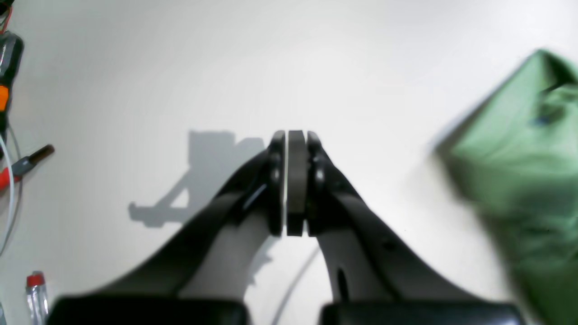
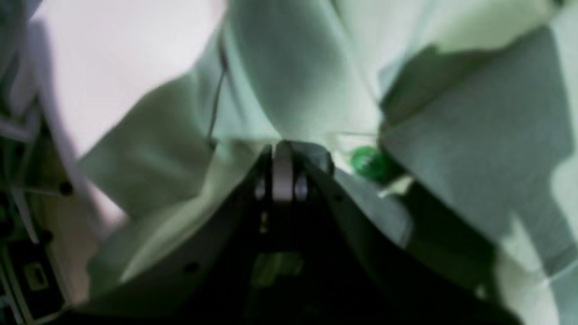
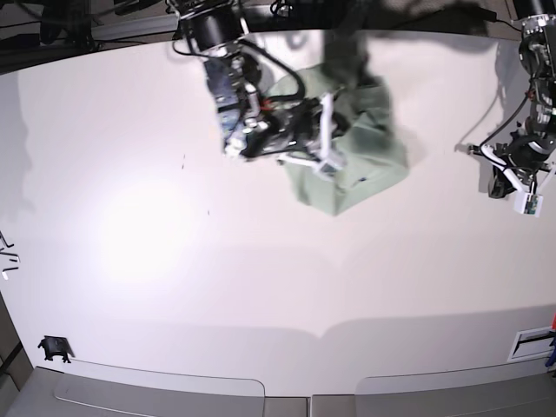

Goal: Fold the T-shirt properly
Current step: 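Grasp the folded shirt with the right gripper and drag it aside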

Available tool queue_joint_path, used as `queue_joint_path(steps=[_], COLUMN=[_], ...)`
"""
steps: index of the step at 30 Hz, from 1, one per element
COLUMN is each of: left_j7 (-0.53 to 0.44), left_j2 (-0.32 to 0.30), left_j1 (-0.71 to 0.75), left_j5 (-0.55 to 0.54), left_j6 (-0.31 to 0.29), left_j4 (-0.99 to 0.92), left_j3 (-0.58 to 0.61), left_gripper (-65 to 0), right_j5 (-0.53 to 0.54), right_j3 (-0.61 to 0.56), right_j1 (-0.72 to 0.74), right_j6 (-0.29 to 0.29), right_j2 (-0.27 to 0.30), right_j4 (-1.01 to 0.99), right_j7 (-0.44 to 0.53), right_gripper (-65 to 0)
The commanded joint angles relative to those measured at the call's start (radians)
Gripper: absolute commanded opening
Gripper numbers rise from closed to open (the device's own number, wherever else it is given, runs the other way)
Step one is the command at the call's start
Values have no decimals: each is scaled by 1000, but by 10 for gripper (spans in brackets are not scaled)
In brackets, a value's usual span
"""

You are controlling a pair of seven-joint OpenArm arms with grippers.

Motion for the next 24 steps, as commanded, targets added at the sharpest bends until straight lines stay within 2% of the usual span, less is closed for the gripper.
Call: queue_joint_path(steps=[1,6,13,19,24], left_j7=[-25,-25,-26,-29,-29], left_j2=[-19,-19,-16,-14,-14], left_j1=[-11,-11,-11,-11,-11], left_j5=[-8,-8,-8,-8,-8], left_j6=[0,0,0,0,0], left_j4=[16,16,16,16,16], left_j3=[-8,-8,-8,-8,-8], left_gripper=[-650,-650,-650,-650,-650], right_j5=[0,121,202,202,193], right_j3=[28,181,385,509,624], right_j1=[4,-40,-142,-218,-221], right_j6=[-4,12,74,78,78], right_j2=[25,156,375,556,644], right_j4=[26,95,100,100,81], right_j7=[-35,-94,-96,-40,14], right_gripper=[-650,-650,-650,-650,-650])
